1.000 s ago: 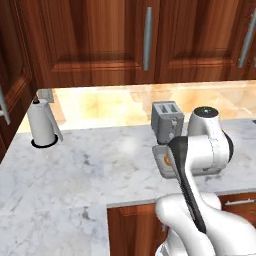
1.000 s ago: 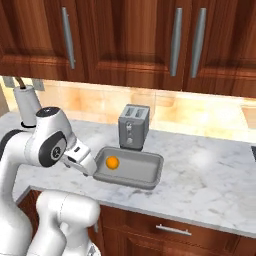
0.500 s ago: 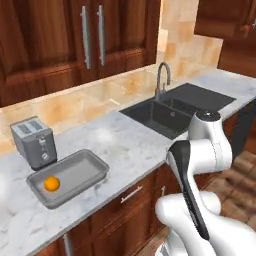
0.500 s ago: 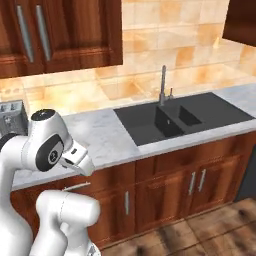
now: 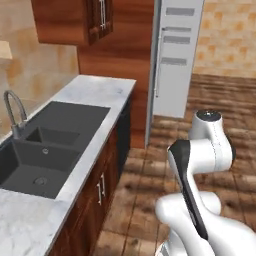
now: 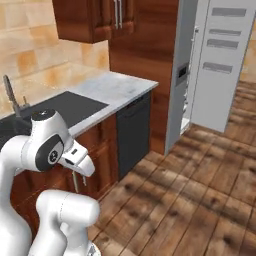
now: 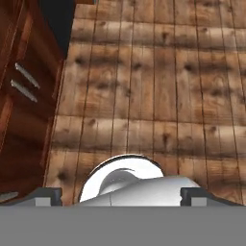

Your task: Pick the banana and orange from the fridge and place them inside the tupperware on the counter.

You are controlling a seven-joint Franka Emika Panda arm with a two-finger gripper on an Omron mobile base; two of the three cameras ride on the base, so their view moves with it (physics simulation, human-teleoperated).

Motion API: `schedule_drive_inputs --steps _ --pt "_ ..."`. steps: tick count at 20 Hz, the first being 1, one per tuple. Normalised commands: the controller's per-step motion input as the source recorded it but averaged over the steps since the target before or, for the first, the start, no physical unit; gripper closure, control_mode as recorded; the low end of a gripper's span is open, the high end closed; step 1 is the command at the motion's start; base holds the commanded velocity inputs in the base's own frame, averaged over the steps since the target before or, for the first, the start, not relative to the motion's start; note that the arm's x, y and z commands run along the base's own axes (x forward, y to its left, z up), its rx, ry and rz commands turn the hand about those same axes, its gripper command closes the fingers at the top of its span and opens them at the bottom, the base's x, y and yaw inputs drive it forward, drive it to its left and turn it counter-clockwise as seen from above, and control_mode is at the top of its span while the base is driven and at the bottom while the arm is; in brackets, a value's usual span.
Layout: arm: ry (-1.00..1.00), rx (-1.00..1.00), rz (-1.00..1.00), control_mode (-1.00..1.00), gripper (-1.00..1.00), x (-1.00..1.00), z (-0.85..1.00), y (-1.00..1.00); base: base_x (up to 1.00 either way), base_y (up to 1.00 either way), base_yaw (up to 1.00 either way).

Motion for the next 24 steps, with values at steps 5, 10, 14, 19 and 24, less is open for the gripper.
schedule_drive_inputs --steps 5,10,14,19,24 --pt "0.0 0.0 0.0 1.0 -1.0 0.0 0.0 0.0 0.82 -0.91 -0.4" --pt "0.0 0.0 0.0 1.0 -1.0 0.0 0.0 0.0 1.0 -0.77 -0.04" --pt "0.0 0.0 0.0 1.0 -1.0 0.0 0.0 0.0 1.0 -0.78 0.11" --pt "0.0 0.0 0.0 1.0 -1.0 0.0 0.0 0.0 1.0 -0.82 0.33" --pt "0.0 0.0 0.0 1.0 -1.0 0.0 0.0 0.0 1.0 -0.8 0.43"
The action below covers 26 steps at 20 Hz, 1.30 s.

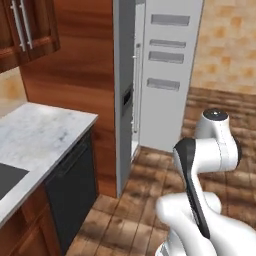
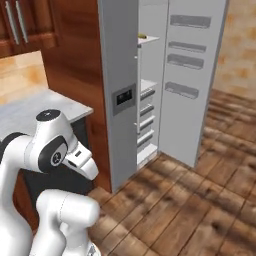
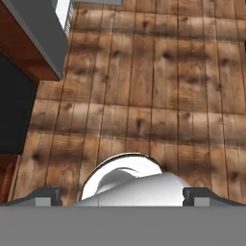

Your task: Pick the banana and orange from the fridge and place them inside the tupperware on the counter.

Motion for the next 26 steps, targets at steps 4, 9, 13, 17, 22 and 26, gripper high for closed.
schedule_drive_inputs --steps 4,9,13,17,22,26 --pt "0.0 0.0 0.0 1.0 -1.0 0.0 0.0 0.0 1.0 -0.85 0.44" --pt "0.0 0.0 0.0 1.0 -1.0 0.0 0.0 0.0 1.0 -0.9 0.41" --pt "0.0 0.0 0.0 1.0 -1.0 0.0 0.0 0.0 0.99 -0.91 0.42" --pt "0.0 0.0 0.0 1.0 -1.0 0.0 0.0 0.0 0.95 -0.9 0.46" --pt "0.0 0.0 0.0 1.0 -1.0 0.0 0.0 0.0 0.83 -0.89 0.48" --pt "0.0 0.0 0.0 1.0 -1.0 0.0 0.0 0.0 0.66 -0.85 0.45"
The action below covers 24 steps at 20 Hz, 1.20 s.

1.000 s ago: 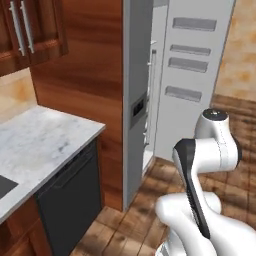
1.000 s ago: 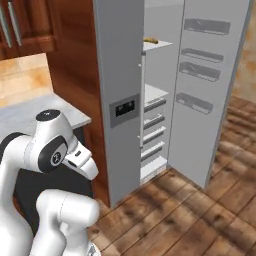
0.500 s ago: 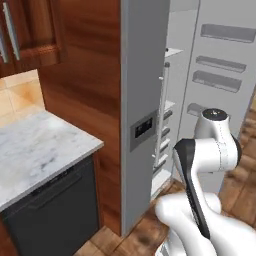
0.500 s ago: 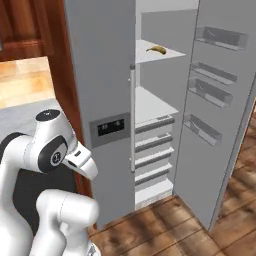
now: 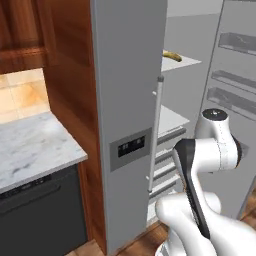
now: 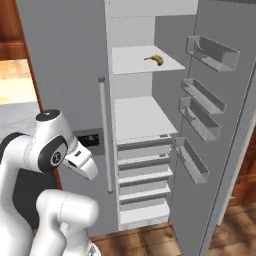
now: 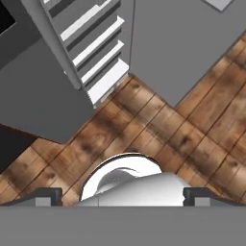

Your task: Pick the banana and orange from the fridge and place them inside the tupperware on the counter.

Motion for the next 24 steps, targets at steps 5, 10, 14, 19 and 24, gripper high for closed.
schedule_drive_inputs --steps 5,10,14,19,24 --pt "0.0 0.0 0.0 1.0 -1.0 0.0 0.0 0.0 0.54 -0.77 0.42" --pt "0.0 0.0 0.0 1.0 -1.0 0.0 0.0 0.0 0.47 -0.52 0.32" --pt "0.0 0.0 0.0 1.0 -1.0 0.0 0.0 0.0 0.5 -0.38 0.3" --pt "0.0 0.0 0.0 1.0 -1.0 0.0 0.0 0.0 0.57 -0.22 0.06" --pt "0.0 0.03 0.02 -1.0 -1.0 0.1 0.0 -0.07 0.43 -0.26 0.04"
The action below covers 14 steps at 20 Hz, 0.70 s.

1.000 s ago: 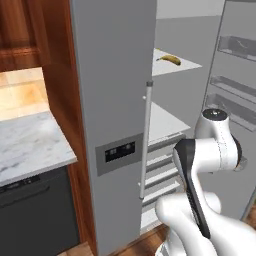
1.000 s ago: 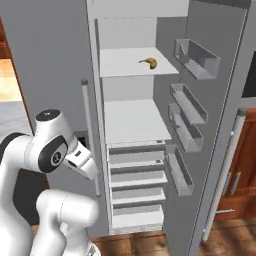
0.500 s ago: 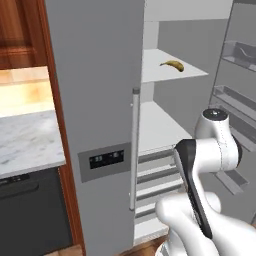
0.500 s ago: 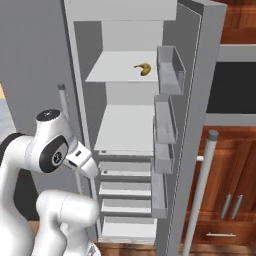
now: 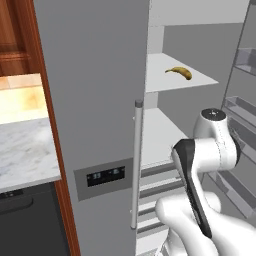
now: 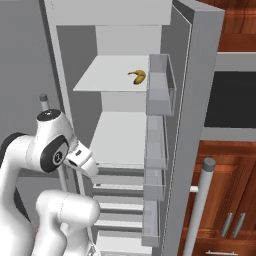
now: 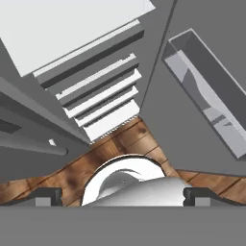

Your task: Pick the banana and orange from the fridge and place them inside the tupperware on the counter.

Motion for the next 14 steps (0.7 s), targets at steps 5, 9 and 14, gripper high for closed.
schedule_drive_inputs --steps 5,9,14 --pt "-0.09 0.04 0.23 -1.0 -1.0 0.37 0.26 -0.29 0.0 0.0 0.0" --pt "-0.17 0.0 0.07 -1.0 -1.0 0.31 0.65 -0.2 0.0 0.0 0.0" --pt "-0.01 0.0 0.0 -1.0 -1.0 0.44 0.71 -0.2 0.0 0.0 0.0"
